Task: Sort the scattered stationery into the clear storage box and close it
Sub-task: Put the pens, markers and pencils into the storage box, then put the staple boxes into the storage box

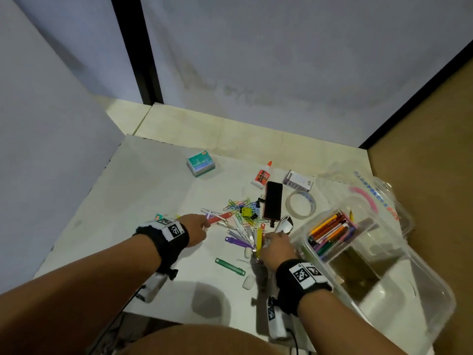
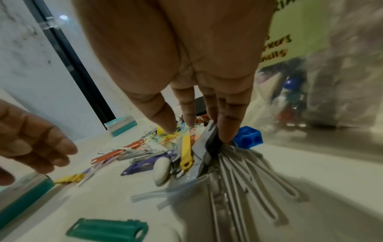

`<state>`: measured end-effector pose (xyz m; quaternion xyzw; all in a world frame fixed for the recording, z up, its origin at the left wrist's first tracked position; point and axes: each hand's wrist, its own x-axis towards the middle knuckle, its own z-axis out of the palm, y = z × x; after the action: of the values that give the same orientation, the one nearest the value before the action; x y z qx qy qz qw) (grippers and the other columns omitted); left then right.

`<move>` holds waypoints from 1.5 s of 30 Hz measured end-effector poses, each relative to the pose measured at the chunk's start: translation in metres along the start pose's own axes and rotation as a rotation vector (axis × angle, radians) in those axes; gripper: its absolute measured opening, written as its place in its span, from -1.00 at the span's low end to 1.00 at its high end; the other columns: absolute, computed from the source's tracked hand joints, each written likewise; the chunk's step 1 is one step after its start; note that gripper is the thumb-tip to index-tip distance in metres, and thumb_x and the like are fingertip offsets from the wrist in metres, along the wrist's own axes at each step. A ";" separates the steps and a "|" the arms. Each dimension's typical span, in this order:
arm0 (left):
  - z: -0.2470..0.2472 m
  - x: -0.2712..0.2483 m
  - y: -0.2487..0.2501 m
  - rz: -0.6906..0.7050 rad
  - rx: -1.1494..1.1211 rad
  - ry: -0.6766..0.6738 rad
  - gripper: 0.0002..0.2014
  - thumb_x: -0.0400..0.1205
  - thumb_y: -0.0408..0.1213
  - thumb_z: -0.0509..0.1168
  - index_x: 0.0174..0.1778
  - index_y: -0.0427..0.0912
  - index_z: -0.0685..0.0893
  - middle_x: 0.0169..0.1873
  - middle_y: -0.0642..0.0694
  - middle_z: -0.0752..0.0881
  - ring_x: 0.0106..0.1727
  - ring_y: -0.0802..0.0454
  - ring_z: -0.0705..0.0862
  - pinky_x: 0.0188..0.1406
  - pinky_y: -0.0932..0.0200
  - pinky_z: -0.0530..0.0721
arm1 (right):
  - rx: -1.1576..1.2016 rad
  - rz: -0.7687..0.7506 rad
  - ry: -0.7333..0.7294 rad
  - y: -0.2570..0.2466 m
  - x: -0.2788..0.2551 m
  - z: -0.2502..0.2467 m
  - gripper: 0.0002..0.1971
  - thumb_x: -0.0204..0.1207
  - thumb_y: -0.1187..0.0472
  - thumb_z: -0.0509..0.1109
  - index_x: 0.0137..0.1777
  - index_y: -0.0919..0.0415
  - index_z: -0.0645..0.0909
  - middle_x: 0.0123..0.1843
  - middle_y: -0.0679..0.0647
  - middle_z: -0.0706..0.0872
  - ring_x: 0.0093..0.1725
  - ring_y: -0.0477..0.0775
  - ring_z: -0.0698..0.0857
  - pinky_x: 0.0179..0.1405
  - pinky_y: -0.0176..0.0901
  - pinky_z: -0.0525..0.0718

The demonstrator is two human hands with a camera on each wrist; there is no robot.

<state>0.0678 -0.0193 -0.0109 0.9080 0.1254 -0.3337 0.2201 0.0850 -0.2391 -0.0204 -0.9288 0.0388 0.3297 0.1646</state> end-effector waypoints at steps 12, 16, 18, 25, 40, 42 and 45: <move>-0.027 0.001 -0.072 -0.165 0.110 0.182 -0.55 0.55 -0.30 0.31 0.39 0.02 0.53 0.32 -0.10 0.56 0.37 -0.10 0.52 0.28 0.10 0.58 | -0.062 -0.025 0.044 -0.038 0.018 0.019 -0.69 0.52 0.19 0.25 0.19 0.28 0.62 0.29 0.24 0.61 0.30 0.24 0.57 0.32 -0.04 0.54; -0.023 -0.007 -0.090 -0.202 0.221 0.139 -0.43 0.47 -0.14 0.42 0.41 0.05 0.43 0.28 -0.09 0.54 0.35 -0.12 0.49 0.27 -0.01 0.60 | -0.115 -0.077 0.118 -0.067 0.027 0.014 -0.73 0.49 0.18 0.26 0.03 0.32 0.68 0.10 0.23 0.70 0.15 0.24 0.68 0.17 -0.03 0.67; -0.019 -0.009 -0.097 -0.199 0.204 0.118 -0.36 0.44 -0.12 0.46 0.43 0.06 0.37 0.27 -0.10 0.53 0.34 -0.12 0.49 0.25 -0.02 0.61 | -0.118 -0.121 0.115 -0.082 0.032 0.009 -0.73 0.49 0.17 0.26 0.04 0.30 0.69 0.08 0.21 0.72 0.13 0.24 0.69 0.16 -0.03 0.68; -0.009 -0.011 -0.109 -0.090 0.130 0.128 -0.22 0.52 -0.29 0.37 0.61 0.07 0.14 0.45 -0.14 0.38 0.43 -0.15 0.44 0.34 -0.06 0.56 | -0.181 -0.247 0.061 -0.134 0.062 -0.006 -0.62 0.55 0.15 0.26 0.36 0.19 0.53 0.37 0.25 0.49 0.35 0.30 0.54 0.35 0.02 0.55; -0.004 -0.012 -0.124 0.056 0.345 0.125 -0.44 0.70 -0.26 0.14 0.61 0.10 0.15 0.45 -0.07 0.41 0.41 -0.17 0.40 0.21 -0.07 0.54 | -0.624 -0.495 0.041 -0.243 0.144 -0.004 -0.37 0.66 0.15 0.12 0.67 -0.03 -0.06 0.72 0.02 -0.13 0.66 0.32 0.02 0.54 0.26 0.26; -0.004 -0.011 -0.123 0.066 0.361 0.130 -0.46 0.70 -0.24 0.14 0.61 0.10 0.16 0.45 -0.07 0.41 0.41 -0.17 0.39 0.20 -0.06 0.54 | -0.711 -0.512 -0.023 -0.241 0.155 -0.003 -0.24 0.56 0.23 0.23 0.66 -0.05 -0.10 0.71 0.05 -0.08 0.66 0.35 -0.01 0.55 0.31 0.26; -0.008 -0.008 -0.123 0.084 0.382 0.125 -0.46 0.69 -0.23 0.18 0.59 0.10 0.20 0.44 -0.07 0.41 0.41 -0.16 0.38 0.20 -0.06 0.54 | -0.697 -0.520 -0.019 -0.232 0.150 -0.001 -0.22 0.51 0.26 0.32 0.64 0.00 -0.02 0.63 0.13 0.12 0.58 0.39 0.18 0.47 0.28 0.39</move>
<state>0.0196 0.0912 -0.0389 0.9566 0.0351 -0.2850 0.0493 0.2441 -0.0154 -0.0483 -0.9046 -0.3118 0.2790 -0.0811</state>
